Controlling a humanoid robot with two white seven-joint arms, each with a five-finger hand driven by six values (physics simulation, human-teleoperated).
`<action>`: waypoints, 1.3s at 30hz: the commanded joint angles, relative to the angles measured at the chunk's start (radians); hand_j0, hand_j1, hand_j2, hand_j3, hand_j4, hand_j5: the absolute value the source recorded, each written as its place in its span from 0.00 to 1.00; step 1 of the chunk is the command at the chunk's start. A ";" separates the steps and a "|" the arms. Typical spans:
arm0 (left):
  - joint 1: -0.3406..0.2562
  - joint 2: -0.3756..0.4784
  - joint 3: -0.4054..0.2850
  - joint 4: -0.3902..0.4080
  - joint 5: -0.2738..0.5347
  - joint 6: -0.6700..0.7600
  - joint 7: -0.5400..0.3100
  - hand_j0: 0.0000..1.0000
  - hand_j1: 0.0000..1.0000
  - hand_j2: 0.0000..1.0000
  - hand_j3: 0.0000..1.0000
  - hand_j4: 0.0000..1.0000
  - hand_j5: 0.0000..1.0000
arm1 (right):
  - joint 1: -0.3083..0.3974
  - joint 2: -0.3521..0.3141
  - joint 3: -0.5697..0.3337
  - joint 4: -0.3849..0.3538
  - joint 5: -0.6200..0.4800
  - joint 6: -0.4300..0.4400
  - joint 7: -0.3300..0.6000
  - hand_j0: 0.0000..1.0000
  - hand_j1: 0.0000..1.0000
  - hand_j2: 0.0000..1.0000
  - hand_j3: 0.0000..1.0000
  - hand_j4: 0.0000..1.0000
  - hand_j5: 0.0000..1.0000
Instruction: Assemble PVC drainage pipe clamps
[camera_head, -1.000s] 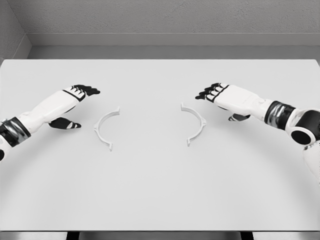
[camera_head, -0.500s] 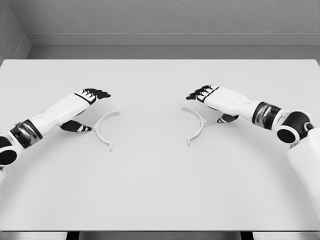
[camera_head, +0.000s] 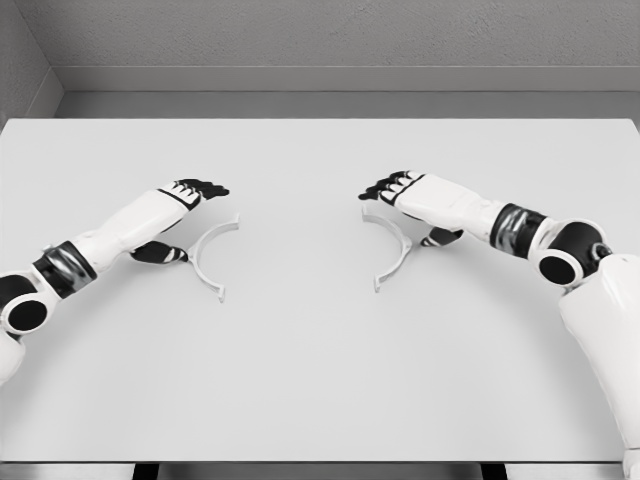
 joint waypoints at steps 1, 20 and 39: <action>0.000 -0.004 0.001 0.001 0.007 0.000 -0.002 1.00 1.00 1.00 1.00 1.00 1.00 | 0.000 0.005 0.004 -0.001 -0.006 0.002 0.000 1.00 1.00 1.00 1.00 1.00 1.00; -0.011 0.017 0.010 -0.001 0.010 0.000 -0.001 1.00 1.00 1.00 1.00 1.00 1.00 | -0.023 0.034 0.037 0.004 -0.006 0.002 0.003 1.00 1.00 1.00 1.00 1.00 1.00; -0.020 -0.002 0.001 -0.015 0.009 0.000 -0.001 1.00 1.00 1.00 1.00 1.00 1.00 | -0.049 0.031 0.037 0.042 -0.008 0.002 0.006 1.00 1.00 1.00 1.00 1.00 1.00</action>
